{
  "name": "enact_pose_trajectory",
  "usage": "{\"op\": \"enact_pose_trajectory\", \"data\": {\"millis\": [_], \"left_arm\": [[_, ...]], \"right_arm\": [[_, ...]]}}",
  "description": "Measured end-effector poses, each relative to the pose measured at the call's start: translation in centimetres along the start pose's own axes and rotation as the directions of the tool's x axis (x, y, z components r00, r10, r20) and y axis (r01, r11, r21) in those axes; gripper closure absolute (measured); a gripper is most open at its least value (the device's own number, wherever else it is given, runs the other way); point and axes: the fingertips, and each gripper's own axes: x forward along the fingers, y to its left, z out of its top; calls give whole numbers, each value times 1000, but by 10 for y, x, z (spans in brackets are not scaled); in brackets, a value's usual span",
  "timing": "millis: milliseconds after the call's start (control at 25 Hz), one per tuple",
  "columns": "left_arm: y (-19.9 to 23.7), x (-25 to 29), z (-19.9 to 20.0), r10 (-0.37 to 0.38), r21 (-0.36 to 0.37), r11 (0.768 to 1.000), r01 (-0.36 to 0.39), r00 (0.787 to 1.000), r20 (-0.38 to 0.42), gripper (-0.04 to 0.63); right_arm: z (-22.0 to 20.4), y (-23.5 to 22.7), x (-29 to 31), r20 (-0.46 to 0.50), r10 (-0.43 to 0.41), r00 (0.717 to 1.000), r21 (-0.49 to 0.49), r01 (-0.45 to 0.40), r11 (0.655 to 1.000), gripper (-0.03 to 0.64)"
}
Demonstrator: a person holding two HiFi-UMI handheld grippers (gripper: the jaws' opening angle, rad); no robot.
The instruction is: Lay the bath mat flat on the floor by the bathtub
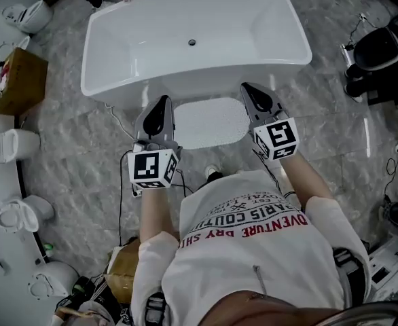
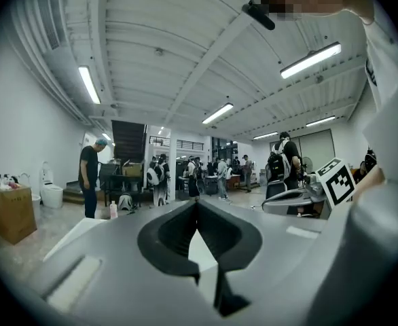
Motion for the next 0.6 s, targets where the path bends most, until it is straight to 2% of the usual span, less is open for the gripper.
{"op": "enact_pose_trajectory", "data": {"millis": [120, 200, 320, 600], "left_arm": [[-14, -10, 33, -6, 8, 1000, 6, 999, 39, 583], [-21, -12, 45, -16, 27, 1000, 15, 999, 35, 583], [-28, -15, 51, -37, 63, 997, 36, 999, 19, 583], [-33, -24, 51, -22, 43, 999, 21, 999, 24, 583]], "right_arm": [[23, 3, -17, 33, 35, 999, -28, -34, 999, 607], [39, 3, -25, 63, 49, 997, -28, -48, 998, 608], [58, 2, -33, 105, 39, 994, -41, -35, 999, 609], [73, -1, -51, 162, 9, 987, -32, -4, 999, 609]]}}
